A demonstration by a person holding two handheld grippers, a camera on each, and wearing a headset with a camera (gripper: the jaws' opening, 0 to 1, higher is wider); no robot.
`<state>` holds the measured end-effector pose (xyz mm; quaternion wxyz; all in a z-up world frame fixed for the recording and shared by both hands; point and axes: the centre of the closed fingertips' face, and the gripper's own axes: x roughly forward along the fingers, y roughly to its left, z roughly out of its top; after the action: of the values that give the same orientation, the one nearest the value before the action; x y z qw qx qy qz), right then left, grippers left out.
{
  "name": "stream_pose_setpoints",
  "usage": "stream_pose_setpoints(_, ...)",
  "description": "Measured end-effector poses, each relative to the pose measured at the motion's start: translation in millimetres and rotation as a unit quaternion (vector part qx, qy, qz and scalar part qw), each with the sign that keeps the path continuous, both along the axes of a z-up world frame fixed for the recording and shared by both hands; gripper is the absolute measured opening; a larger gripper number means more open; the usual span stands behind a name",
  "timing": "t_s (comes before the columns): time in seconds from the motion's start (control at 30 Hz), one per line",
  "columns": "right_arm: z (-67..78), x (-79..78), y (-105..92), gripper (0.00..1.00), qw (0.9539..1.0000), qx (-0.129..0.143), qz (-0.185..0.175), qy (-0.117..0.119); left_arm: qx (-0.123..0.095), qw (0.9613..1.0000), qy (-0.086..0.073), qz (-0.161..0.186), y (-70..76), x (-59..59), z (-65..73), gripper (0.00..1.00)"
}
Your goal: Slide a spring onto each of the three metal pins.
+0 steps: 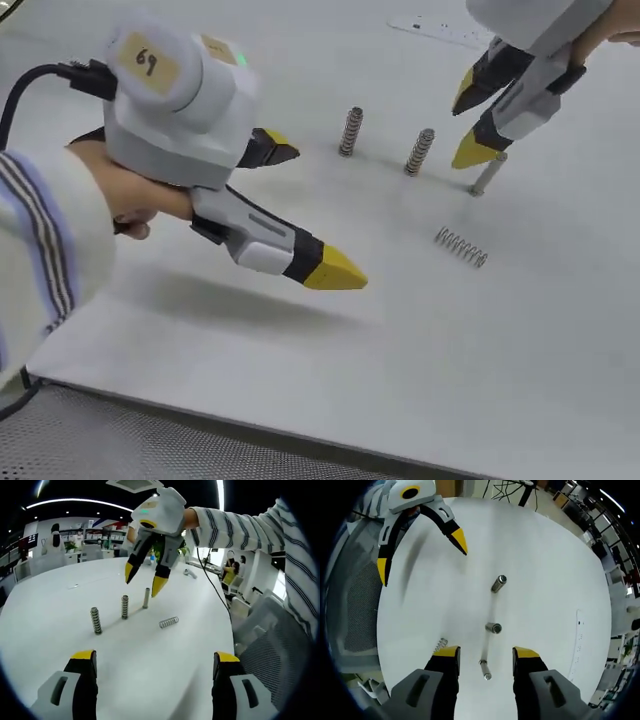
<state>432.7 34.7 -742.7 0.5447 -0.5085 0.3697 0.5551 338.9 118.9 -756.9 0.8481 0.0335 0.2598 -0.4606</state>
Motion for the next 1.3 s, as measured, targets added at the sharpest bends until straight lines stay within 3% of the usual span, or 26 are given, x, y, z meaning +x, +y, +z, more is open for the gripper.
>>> stream_pose_setpoints(0.2, 8.8, -12.9, -14.8, 0.45, 0.9998, 0.018, -0.010, -0.004, 0.000, 1.0000, 0.000, 0.001, -2.9, -2.0, 1.3, 0.95)
stream_pose_setpoints(0.43, 21.2, -25.3, -14.4, 0.51, 0.9957, 0.087, -0.030, -0.009, 0.004, 1.0000, -0.003, 0.002, -3.3, -3.9, 3.0, 0.95)
stream_pose_setpoints(0.53, 23.7, -32.7, -18.8, 0.56, 0.9936, 0.103, -0.046, -0.007, 0.004, 1.0000, -0.004, 0.004, -1.4, -4.8, 4.9, 0.95)
stream_pose_setpoints(0.83, 25.3, -38.2, -30.7, 0.59, 0.9774, 0.173, -0.120, -0.023, 0.010, 0.9998, -0.005, 0.014, 8.1, -3.9, 9.5, 0.95)
stream_pose_setpoints(0.9, 26.3, -40.2, -31.9, 0.62, 0.9715, 0.191, -0.139, -0.021, 0.013, 0.9998, -0.006, 0.014, 10.0, -4.0, 10.5, 0.95)
stream_pose_setpoints(1.03, 27.7, -42.9, -35.5, 0.66, 0.9556, 0.229, -0.185, -0.013, 0.017, 0.9997, -0.006, 0.016, 13.3, -4.3, 11.7, 0.95)
stream_pose_setpoints(1.07, 29.0, -41.7, -36.0, 0.67, 0.9481, 0.246, -0.200, -0.019, 0.017, 0.9997, -0.006, 0.017, 14.3, -4.2, 12.3, 0.95)
stream_pose_setpoints(1.1, 29.4, -41.1, -36.8, 0.68, 0.9446, 0.254, -0.206, -0.025, 0.016, 0.9997, -0.006, 0.019, 14.9, -4.0, 12.4, 0.94)
stream_pose_setpoints(1.13, 28.7, -40.4, -40.2, 0.68, 0.9384, 0.262, -0.223, -0.029, 0.017, 0.9996, -0.005, 0.021, 15.5, -4.3, 11.8, 0.94)
stream_pose_setpoints(1.23, 25.8, -44.2, -45.2, 0.68, 0.9320, 0.272, -0.238, -0.030, 0.027, 0.9994, -0.001, 0.021, 18.2, -6.2, 6.9, 0.93)
stream_pose_setpoints(1.3, 24.8, -46.4, -47.4, 0.70, 0.9236, 0.287, -0.253, -0.029, 0.029, 0.9994, 0.000, 0.020, 18.3, -7.3, 5.7, 0.92)
